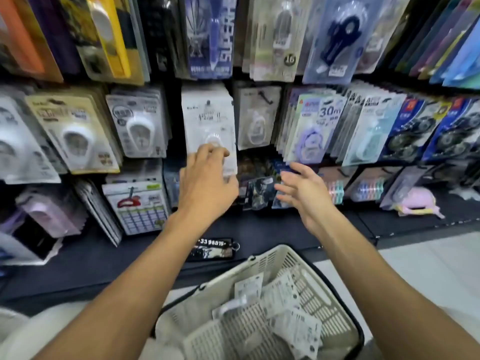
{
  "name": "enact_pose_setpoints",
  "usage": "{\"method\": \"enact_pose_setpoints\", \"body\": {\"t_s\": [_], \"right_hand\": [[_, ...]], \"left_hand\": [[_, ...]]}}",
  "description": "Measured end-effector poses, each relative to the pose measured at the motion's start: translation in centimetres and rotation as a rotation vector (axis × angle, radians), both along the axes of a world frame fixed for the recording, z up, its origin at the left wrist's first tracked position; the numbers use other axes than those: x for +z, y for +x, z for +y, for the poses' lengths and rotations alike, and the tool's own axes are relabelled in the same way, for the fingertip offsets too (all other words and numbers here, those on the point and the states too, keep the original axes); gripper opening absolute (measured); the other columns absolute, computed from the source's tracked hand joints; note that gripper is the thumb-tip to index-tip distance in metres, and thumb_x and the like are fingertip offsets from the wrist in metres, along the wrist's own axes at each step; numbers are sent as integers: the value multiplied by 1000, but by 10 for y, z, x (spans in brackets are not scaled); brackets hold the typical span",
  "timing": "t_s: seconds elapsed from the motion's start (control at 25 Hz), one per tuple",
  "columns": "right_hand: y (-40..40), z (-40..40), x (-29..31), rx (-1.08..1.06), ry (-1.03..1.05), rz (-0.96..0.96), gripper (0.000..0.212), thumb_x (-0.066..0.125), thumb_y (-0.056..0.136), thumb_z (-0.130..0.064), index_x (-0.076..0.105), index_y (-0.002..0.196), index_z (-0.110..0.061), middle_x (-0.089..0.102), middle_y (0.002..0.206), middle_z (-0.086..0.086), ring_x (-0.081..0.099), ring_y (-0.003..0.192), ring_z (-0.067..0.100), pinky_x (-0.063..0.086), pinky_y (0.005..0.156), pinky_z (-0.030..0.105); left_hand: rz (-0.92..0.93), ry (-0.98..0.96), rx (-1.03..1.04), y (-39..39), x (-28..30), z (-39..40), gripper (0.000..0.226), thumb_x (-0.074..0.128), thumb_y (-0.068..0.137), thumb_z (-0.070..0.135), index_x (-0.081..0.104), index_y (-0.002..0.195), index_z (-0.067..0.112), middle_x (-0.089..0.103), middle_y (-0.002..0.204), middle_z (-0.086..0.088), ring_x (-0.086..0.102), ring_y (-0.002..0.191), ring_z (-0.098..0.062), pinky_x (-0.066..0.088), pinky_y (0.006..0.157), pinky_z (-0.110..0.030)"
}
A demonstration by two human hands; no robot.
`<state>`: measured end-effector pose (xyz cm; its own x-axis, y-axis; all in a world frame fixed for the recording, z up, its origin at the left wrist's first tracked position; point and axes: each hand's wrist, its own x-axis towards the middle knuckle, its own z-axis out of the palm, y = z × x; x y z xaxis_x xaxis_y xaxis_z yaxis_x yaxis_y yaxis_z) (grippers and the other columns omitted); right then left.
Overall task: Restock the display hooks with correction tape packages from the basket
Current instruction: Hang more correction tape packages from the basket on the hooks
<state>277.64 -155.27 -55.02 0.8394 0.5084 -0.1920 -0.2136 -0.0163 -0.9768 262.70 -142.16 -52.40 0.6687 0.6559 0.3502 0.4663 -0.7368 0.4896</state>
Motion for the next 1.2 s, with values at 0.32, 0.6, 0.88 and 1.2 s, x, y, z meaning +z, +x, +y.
{"method": "enact_pose_setpoints", "body": {"t_s": [0.32,0.6,0.88,1.2], "right_hand": [[-41,-107,-253,271,-1114,-164,35,65,86,-9,63,121,-3,69,119,17,66,106,32,50,87,32],[-42,-129,-329,289,-1361,-224,34,58,89,-21,52,120,-7,67,112,12,68,103,31,52,84,34],[-19,-116,-340,521,-1612,-280,24,58,96,-24,63,116,-13,69,108,5,68,99,21,53,76,31],[1,-98,-326,866,-1393,-153,37,77,81,-41,65,98,-11,70,96,1,69,90,19,58,85,33]], "left_hand": [[791,-219,-384,-12,-205,-68,42,61,94,26,54,135,21,61,135,-7,58,123,-30,47,98,-40],[901,-273,-204,-43,-361,-96,88,67,88,25,16,160,19,25,160,-6,31,145,-27,31,118,-41],[848,-266,-91,-31,-399,-98,66,70,89,26,38,146,26,48,141,0,56,121,-24,45,101,-38],[599,-620,-110,-25,-417,-102,24,48,107,23,59,86,20,61,79,10,54,61,1,41,47,-12]]}}
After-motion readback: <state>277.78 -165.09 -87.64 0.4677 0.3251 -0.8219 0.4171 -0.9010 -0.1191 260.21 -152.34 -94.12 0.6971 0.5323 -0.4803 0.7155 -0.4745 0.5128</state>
